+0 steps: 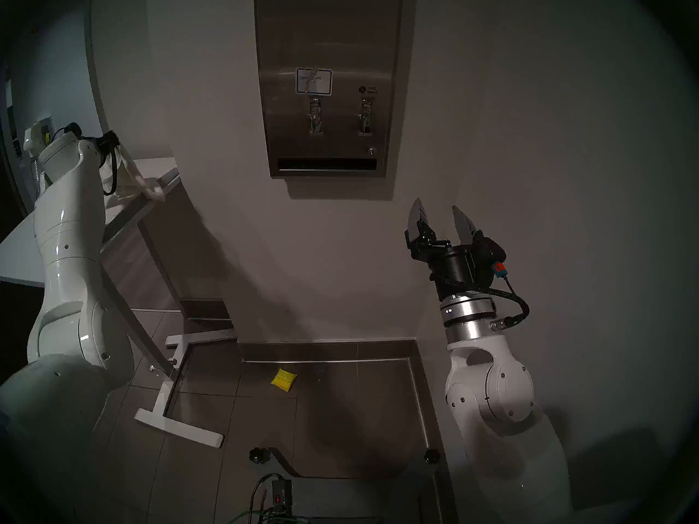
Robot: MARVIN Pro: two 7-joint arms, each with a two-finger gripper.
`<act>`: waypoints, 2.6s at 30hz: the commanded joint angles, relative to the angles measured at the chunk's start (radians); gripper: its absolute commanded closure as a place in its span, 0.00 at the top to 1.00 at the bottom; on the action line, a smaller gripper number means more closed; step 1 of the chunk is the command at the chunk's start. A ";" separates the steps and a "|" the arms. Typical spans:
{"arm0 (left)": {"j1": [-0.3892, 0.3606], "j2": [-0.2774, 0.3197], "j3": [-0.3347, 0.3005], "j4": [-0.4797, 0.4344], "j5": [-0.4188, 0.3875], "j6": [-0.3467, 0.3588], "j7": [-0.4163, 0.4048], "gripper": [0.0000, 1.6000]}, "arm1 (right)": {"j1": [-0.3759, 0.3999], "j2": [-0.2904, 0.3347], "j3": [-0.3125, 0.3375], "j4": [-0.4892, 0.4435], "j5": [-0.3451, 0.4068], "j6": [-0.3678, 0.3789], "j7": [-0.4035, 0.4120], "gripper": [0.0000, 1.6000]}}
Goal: Pick up the cloth and wipe the surface
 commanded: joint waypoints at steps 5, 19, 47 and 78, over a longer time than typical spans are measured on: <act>-0.129 0.032 0.070 0.004 0.015 0.014 0.044 1.00 | 0.010 -0.004 0.002 -0.031 -0.003 -0.011 0.004 1.00; -0.214 0.036 0.144 0.082 0.068 -0.032 0.109 1.00 | 0.009 -0.008 0.004 -0.031 -0.005 -0.011 0.007 1.00; -0.358 -0.008 0.141 0.250 0.030 -0.011 0.171 1.00 | 0.007 -0.017 0.008 -0.032 -0.008 -0.010 0.015 1.00; -0.430 -0.074 0.106 0.262 -0.020 0.060 0.302 1.00 | 0.005 -0.025 0.012 -0.032 -0.011 -0.008 0.023 1.00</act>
